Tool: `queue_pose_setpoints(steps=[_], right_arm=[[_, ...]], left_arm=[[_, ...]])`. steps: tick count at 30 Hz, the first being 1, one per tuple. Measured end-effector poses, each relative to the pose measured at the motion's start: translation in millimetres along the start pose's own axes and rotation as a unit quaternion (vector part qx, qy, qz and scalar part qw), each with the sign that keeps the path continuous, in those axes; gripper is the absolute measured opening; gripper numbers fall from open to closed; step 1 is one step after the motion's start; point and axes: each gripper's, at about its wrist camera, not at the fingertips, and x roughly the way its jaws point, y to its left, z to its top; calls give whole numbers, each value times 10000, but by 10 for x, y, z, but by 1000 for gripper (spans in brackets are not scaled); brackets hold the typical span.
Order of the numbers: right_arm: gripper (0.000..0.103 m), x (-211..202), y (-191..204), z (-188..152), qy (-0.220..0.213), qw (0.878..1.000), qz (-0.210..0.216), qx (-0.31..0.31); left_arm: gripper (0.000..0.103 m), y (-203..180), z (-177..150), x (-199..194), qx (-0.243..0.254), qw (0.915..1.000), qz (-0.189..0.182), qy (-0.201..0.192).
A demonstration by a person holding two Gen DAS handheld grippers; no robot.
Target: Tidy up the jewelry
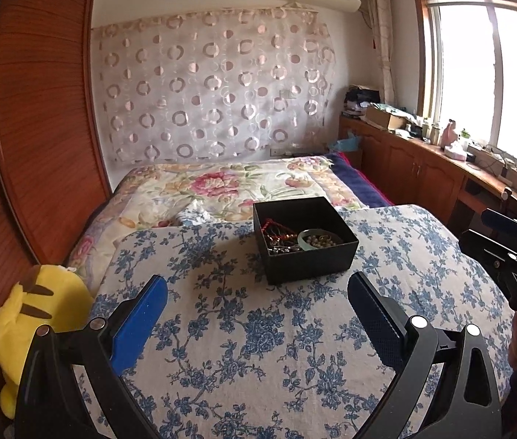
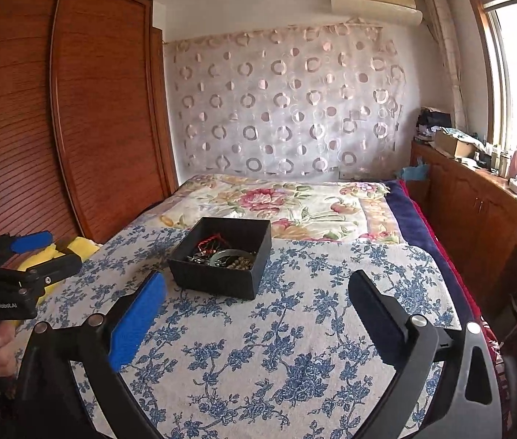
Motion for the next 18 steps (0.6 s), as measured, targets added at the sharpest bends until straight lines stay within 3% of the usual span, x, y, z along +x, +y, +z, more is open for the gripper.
queue_pose_setpoints(steps=[18], right_arm=[[100,-51,-13,10,-41,10000,-64,45]], left_arm=[[95,22,5,-6,-8,10000,14,3]])
